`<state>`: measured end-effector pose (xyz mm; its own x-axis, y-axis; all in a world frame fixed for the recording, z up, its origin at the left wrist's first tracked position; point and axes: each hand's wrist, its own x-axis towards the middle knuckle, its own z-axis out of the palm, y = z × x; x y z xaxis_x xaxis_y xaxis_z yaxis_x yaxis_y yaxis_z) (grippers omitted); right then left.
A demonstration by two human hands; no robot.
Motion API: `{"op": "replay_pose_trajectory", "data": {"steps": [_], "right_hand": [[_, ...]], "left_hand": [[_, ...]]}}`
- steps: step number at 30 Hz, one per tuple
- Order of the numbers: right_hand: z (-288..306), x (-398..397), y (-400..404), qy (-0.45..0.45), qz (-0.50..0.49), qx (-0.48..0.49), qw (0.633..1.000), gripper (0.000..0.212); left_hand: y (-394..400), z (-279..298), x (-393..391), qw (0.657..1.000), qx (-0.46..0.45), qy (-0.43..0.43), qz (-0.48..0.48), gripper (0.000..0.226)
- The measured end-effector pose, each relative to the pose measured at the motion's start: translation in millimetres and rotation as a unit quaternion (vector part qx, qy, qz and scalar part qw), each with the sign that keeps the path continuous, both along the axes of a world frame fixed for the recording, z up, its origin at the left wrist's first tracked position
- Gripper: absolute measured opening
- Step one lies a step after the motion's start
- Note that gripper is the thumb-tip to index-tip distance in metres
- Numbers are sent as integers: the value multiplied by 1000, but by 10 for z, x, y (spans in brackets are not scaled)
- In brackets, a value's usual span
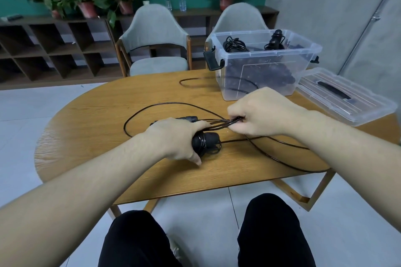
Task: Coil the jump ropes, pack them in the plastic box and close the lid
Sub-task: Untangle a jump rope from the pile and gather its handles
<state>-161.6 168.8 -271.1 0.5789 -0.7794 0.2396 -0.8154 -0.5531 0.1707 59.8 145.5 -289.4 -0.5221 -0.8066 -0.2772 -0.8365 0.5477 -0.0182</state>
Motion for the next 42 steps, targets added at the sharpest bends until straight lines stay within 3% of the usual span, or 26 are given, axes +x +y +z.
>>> {"op": "replay_pose_trajectory", "data": {"steps": [4, 7, 9, 12, 14, 17, 20, 27, 30, 33, 37, 42], "right_hand": [[3, 118, 150, -69, -24, 10, 997, 37], [-70, 182, 231, -109, -31, 59, 992, 40], [-171, 184, 259, -133, -31, 91, 986, 40], [-351, 183, 301, -151, -39, 118, 981, 35], [-460, 170, 323, -174, -44, 137, 974, 22], [-573, 170, 342, -228, -57, 186, 954, 12], [-605, 171, 383, -318, -52, 230, 918, 17], [-574, 111, 375, -401, -33, 311, 861, 23], [-589, 39, 349, -355, -54, 323, 876, 50], [-628, -125, 367, -312, -82, 334, 886, 51], [-655, -341, 401, -273, -115, 342, 891, 66], [-486, -448, 372, -242, -141, 382, 880, 48]], "left_hand": [[-90, -45, 27, 989, -7, 106, 101, 77], [-161, -103, 79, 952, 37, 249, 173, 75], [-160, -112, 98, 892, 112, 380, 220, 70], [-140, -149, 81, 743, 259, 549, 281, 74], [-135, -181, 60, 665, 336, 604, 282, 80], [-77, -217, 18, 614, 408, 631, 242, 72], [-18, -226, 16, 625, 437, 625, 166, 65], [86, -205, -36, 614, 458, 633, 111, 55], [61, -228, -37, 580, 488, 643, 108, 86], [35, -218, 40, 565, 517, 636, 91, 110], [17, -183, 182, 638, 547, 542, 18, 109], [112, -115, 141, 761, 534, 368, -38, 52]]}}
